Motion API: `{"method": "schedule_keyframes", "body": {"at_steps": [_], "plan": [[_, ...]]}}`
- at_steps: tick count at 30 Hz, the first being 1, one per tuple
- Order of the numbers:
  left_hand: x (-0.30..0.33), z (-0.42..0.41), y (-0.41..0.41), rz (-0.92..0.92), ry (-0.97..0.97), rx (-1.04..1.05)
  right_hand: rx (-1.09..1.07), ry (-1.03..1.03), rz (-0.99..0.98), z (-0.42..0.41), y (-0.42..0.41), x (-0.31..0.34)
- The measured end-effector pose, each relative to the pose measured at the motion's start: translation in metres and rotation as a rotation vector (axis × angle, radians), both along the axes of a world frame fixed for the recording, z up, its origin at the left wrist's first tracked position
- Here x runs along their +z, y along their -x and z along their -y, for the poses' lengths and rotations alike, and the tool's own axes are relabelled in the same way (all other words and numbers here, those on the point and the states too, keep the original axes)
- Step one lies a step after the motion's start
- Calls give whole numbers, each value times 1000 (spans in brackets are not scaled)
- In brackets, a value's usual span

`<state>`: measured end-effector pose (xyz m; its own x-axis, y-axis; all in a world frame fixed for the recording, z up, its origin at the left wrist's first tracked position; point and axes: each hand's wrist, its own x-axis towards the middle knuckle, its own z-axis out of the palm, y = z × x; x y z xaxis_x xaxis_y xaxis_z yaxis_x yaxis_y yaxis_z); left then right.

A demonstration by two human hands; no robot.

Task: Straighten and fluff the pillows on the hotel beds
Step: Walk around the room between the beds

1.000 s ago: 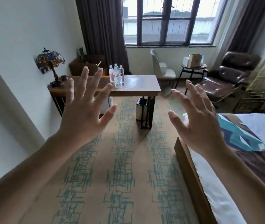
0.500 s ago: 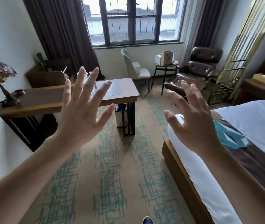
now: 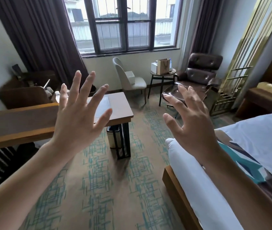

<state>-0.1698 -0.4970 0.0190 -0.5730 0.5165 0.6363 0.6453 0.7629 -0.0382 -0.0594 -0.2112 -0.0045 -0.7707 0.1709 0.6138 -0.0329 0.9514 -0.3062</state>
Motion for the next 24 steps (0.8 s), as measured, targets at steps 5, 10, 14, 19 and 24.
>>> {"method": "schedule_keyframes", "body": {"at_steps": [5, 10, 14, 19, 24], "plan": [[-5, -33, 80, 16, 0, -14, -52, 42, -13, -36, 65, -5], [-18, -66, 201, 59, 15, -59, -114, 52, 27, -66, 166, -21], [-14, -78, 275, 61, 25, -78, -141, 48, 24, -77, 225, -17], [-8, -114, 376, 62, 34, -186, -216, 59, -11, -102, 307, -12], [-12, -162, 441, 73, 41, -253, -266, 48, -9, -134, 366, -10]]}}
